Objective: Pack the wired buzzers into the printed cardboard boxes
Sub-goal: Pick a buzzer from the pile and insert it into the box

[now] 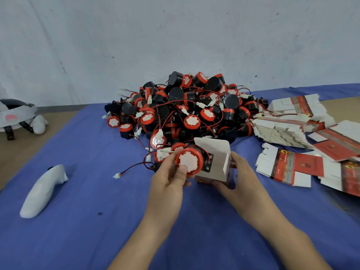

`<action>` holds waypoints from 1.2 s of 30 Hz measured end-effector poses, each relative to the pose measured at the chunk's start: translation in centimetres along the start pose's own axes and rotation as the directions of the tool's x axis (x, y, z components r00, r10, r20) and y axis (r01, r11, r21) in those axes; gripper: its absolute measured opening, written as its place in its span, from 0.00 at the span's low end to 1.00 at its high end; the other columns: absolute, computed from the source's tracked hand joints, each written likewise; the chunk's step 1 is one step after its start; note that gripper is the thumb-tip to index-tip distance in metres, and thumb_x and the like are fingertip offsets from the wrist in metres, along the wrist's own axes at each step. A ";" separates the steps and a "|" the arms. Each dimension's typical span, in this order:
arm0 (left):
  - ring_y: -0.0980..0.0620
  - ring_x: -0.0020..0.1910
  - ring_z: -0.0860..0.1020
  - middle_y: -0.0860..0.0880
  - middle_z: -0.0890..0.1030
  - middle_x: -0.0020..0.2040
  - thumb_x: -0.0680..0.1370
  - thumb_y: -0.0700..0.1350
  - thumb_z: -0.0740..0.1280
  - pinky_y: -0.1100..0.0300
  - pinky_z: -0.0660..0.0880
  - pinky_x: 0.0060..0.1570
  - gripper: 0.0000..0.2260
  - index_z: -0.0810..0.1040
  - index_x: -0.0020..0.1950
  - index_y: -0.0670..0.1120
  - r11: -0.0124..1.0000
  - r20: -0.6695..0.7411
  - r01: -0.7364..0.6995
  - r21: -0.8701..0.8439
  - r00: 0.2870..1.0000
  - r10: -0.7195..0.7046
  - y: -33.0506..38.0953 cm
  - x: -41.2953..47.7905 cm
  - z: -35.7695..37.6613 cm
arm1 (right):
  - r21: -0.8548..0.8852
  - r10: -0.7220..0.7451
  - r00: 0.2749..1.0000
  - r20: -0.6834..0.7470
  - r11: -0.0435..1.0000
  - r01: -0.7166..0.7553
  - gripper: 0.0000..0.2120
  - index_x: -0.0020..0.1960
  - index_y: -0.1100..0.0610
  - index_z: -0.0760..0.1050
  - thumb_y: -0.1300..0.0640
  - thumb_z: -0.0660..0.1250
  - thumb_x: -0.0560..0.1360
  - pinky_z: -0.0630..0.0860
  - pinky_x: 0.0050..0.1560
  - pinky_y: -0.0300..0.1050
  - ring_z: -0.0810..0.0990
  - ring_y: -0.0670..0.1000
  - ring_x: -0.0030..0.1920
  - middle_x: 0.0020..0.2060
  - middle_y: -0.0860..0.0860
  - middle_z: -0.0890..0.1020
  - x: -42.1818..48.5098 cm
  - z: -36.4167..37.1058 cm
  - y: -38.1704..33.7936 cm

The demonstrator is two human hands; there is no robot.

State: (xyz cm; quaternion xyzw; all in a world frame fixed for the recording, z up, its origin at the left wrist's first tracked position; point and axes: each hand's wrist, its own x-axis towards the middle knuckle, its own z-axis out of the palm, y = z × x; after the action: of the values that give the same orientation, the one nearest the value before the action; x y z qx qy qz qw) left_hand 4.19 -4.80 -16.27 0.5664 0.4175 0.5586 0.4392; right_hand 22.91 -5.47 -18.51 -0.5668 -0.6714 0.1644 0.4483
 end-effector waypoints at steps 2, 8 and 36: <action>0.63 0.53 0.80 0.58 0.80 0.63 0.84 0.41 0.61 0.71 0.76 0.45 0.17 0.74 0.71 0.55 0.998 -0.027 -0.038 0.048 0.999 0.039 0.0 -0.3 0.2 | -0.155 -0.023 0.998 -0.056 0.988 0.014 0.33 0.71 0.31 0.60 0.50 0.74 0.74 0.67 0.52 0.31 0.67 0.36 0.57 0.56 0.26 0.67 -0.1 0.6 0.0; 0.63 0.57 0.79 0.66 0.78 0.64 0.84 0.48 0.60 0.69 0.76 0.54 0.18 0.70 0.74 0.61 0.989 -0.054 -0.066 0.133 0.996 0.074 -0.3 -1.0 0.7 | -0.368 -0.190 0.963 -0.193 0.923 0.108 0.33 0.73 0.56 0.67 0.58 0.78 0.72 0.74 0.62 0.49 0.70 0.50 0.64 0.66 0.51 0.75 -0.5 2.2 -1.5; 0.52 0.39 0.81 0.52 0.81 0.43 0.85 0.48 0.55 0.49 0.80 0.42 0.09 0.66 0.65 0.56 0.703 0.063 -0.017 0.711 0.997 -0.039 -1.7 -0.2 0.2 | -0.188 -0.082 0.993 0.083 0.977 0.097 0.30 0.69 0.37 0.63 0.54 0.73 0.76 0.61 0.52 0.16 0.66 0.30 0.59 0.57 0.28 0.70 -0.9 2.7 -1.3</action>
State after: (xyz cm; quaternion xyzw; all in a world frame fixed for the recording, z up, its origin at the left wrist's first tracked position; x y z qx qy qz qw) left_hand 4.39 -4.49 -17.98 0.7092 0.5877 0.3309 0.2053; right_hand 19.96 -5.95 -19.41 -0.5701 -0.7252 0.0996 0.3731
